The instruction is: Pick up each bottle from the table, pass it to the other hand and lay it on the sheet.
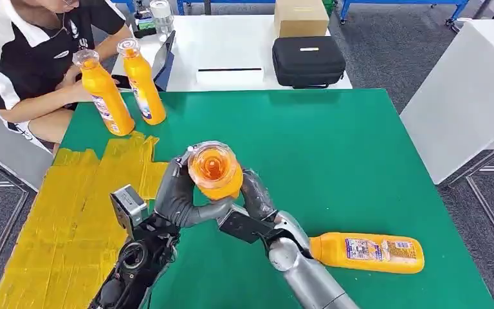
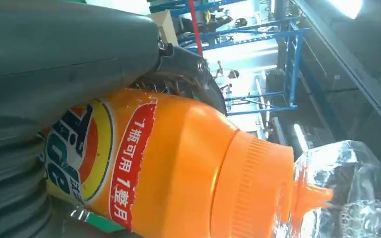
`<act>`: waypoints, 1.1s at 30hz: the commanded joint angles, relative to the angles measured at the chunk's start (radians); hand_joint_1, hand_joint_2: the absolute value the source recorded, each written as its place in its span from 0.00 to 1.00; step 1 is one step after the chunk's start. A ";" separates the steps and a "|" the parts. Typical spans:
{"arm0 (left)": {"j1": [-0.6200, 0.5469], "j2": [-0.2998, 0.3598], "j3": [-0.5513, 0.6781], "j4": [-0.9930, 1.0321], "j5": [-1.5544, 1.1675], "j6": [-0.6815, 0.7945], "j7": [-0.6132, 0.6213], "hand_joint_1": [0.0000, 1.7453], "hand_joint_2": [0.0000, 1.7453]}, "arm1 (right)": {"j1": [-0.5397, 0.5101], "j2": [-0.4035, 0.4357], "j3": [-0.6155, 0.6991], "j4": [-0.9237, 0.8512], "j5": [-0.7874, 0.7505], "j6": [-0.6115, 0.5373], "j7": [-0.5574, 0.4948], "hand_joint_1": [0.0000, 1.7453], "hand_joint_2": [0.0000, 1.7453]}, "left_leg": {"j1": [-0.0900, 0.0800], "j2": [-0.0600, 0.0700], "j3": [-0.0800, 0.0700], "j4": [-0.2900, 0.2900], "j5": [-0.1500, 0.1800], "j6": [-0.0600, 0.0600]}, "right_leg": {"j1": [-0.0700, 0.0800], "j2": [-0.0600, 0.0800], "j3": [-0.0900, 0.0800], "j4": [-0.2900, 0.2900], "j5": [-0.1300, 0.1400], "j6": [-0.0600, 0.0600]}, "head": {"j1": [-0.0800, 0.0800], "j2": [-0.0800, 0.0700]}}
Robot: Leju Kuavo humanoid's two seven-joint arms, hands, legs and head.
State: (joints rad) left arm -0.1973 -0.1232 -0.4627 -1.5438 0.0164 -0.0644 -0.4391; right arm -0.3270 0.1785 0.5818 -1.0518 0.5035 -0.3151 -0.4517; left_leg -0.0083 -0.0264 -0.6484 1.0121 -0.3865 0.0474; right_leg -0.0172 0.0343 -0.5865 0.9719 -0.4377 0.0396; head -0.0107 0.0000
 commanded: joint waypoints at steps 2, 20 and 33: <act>-0.057 -0.001 0.052 0.031 -0.002 0.057 -0.016 1.00 1.00 | 0.053 -0.045 -0.027 -0.148 -0.102 -0.023 -0.010 0.00 1.00 | 0.002 0.000 0.006 0.000 -0.003 -0.004 | 0.002 -0.006 0.008 -0.001 -0.003 -0.002 | 0.000 0.000; -0.083 0.009 0.115 0.136 -0.941 0.744 0.116 1.00 1.00 | 0.227 -0.078 -0.175 -0.508 -0.087 -0.367 -0.023 0.00 1.00 | 0.001 -0.002 0.004 0.000 -0.002 -0.003 | 0.002 -0.006 0.006 -0.001 -0.003 -0.002 | 0.000 0.000; -0.232 0.076 0.038 0.487 -1.587 0.469 0.652 1.00 1.00 | 0.244 0.024 -0.336 -0.560 0.007 -0.383 -0.068 0.00 1.00 | 0.001 0.000 0.004 -0.001 -0.001 -0.003 | 0.001 -0.004 0.004 -0.001 -0.001 -0.002 | 0.000 0.000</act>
State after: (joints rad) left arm -0.2940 -0.1209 -0.3517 -1.3507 -1.5097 0.4999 0.0552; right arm -0.0731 0.1812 0.3322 -1.5847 0.4628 -0.6943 -0.5386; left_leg -0.0082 -0.0255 -0.6487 1.0121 -0.3864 0.0471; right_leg -0.0171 0.0345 -0.5874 0.9719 -0.4373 0.0392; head -0.0107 0.0000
